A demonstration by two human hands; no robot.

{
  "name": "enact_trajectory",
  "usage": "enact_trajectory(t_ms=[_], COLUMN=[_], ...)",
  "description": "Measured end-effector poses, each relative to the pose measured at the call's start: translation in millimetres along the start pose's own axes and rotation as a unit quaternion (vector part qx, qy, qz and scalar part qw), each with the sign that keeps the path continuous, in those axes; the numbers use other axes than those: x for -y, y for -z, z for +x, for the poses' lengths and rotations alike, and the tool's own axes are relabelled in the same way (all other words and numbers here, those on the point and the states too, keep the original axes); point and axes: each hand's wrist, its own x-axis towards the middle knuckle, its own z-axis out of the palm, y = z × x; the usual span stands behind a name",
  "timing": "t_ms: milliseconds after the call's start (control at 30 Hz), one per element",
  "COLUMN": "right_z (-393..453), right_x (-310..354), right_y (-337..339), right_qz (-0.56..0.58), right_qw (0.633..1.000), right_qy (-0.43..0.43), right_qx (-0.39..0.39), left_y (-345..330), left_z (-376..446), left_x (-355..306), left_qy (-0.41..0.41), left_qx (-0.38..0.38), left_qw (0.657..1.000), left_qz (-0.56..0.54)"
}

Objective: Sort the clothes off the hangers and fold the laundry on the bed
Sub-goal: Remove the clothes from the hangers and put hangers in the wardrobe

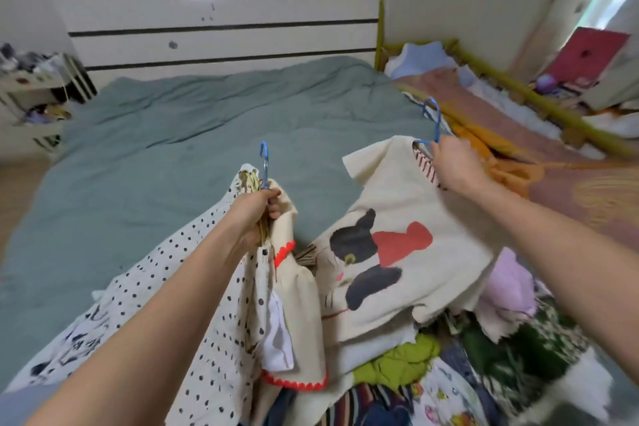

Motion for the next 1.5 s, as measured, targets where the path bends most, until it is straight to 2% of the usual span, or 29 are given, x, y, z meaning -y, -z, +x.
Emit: enact_trajectory(t_ms=[100, 200, 300, 367, 433, 600, 767, 833, 867, 933, 967, 1000, 1033, 1067, 1133, 1167, 1200, 1233, 1267, 1300, 1400, 1467, 1500], right_z=[-11.9, -15.3, -6.7, 1.3, 6.0, 1.5, -7.3, -11.9, -14.1, -14.3, -9.4, 0.7, 14.0, 27.6, 54.4, 67.7, 77.3, 79.6, 79.6, 73.9, 47.2, 32.1, 26.6], right_x=[-19.4, -36.6, -47.2, -48.5, -46.3, -59.0, -107.3, -124.2, -130.4, -139.5, -146.1, -155.1, -162.3, -169.9, -181.6, -187.0, -189.1, -184.9, -182.4, -178.7, -176.6, -180.6, -182.6], right_y=[43.4, 78.3, 99.7, 94.3, 66.7, -51.1, -145.3, -172.0, -180.9, -188.1, -188.5, -187.2, -181.1, -172.6, -142.4, -127.4, -115.6, -105.5, -106.0, -113.5, -171.1, -205.1, -218.3], right_qz=[-0.121, -0.22, -0.267, -0.281, -0.275, -0.186, -0.041, 0.052, 0.129, 0.273, 0.299, 0.279, 0.212, 0.107, -0.093, -0.198, -0.315, -0.383, -0.404, -0.399, -0.284, -0.16, -0.082], right_qw=[0.99, 0.966, 0.941, 0.934, 0.943, 0.979, 0.976, 0.955, 0.928, 0.847, 0.835, 0.853, 0.894, 0.939, 0.982, 0.979, 0.948, 0.917, 0.904, 0.907, 0.951, 0.962, 0.955], right_qy=[0.031, 0.077, 0.125, 0.144, 0.14, 0.057, -0.079, -0.153, -0.21, -0.308, -0.312, -0.299, -0.266, -0.214, -0.106, -0.032, 0.025, 0.04, 0.065, 0.083, 0.088, -0.01, -0.068], right_qx=[-0.059, -0.115, -0.164, -0.167, -0.123, 0.053, 0.198, 0.247, 0.28, 0.336, 0.34, 0.324, 0.293, 0.247, 0.124, 0.036, -0.043, -0.102, -0.123, -0.103, 0.086, 0.22, 0.277], left_y=[-16.3, -30.3, -39.2, -43.7, -48.3, -63.8, -76.7, -78.3, -78.8, -80.1, -80.8, -82.4, -84.1, -87.1, -93.6, -97.2, -100.6, -103.2, -105.3, -106.5, -105.7, -102.6, -101.7], left_z=[-8.6, -8.5, -0.5, 7.3, 16.6, 40.8, 73.1, 86.6, 93.1, 105.3, 110.8, 115.9, 121.4, 125.1, 131.8, 134.9, 137.3, 140.4, 142.4, 143.5, 143.4, 145.3, 147.0], left_x=[5.3, 14.7, 26.5, 34.8, 44.0, 69.4, 107.4, 127.0, 136.8, 154.0, 160.4, 164.8, 168.0, 169.2, 169.8, 169.9, 169.6, 169.9, 171.1, 173.6, 184.9, 192.2, 194.8], left_qy=[0.007, 0.013, 0.017, 0.025, 0.034, 0.062, 0.096, 0.115, 0.124, 0.145, 0.155, 0.163, 0.168, 0.171, 0.174, 0.175, 0.176, 0.176, 0.176, 0.178, 0.195, 0.203, 0.203], left_qx=[0.021, 0.026, 0.023, 0.02, 0.011, -0.001, -0.002, 0.0, 0.003, 0.01, 0.01, 0.009, 0.005, 0.003, -0.001, -0.002, -0.002, -0.004, -0.007, -0.008, -0.004, -0.005, -0.005], left_qw=[1.0, 0.998, 0.998, 0.998, 0.998, 0.994, 0.991, 0.988, 0.987, 0.984, 0.983, 0.982, 0.981, 0.98, 0.978, 0.978, 0.977, 0.977, 0.976, 0.976, 0.974, 0.972, 0.972], left_qz=[0.022, 0.052, 0.059, 0.051, 0.057, 0.086, 0.095, 0.104, 0.106, 0.101, 0.098, 0.098, 0.098, 0.1, 0.112, 0.117, 0.12, 0.124, 0.126, 0.126, 0.118, 0.117, 0.116])
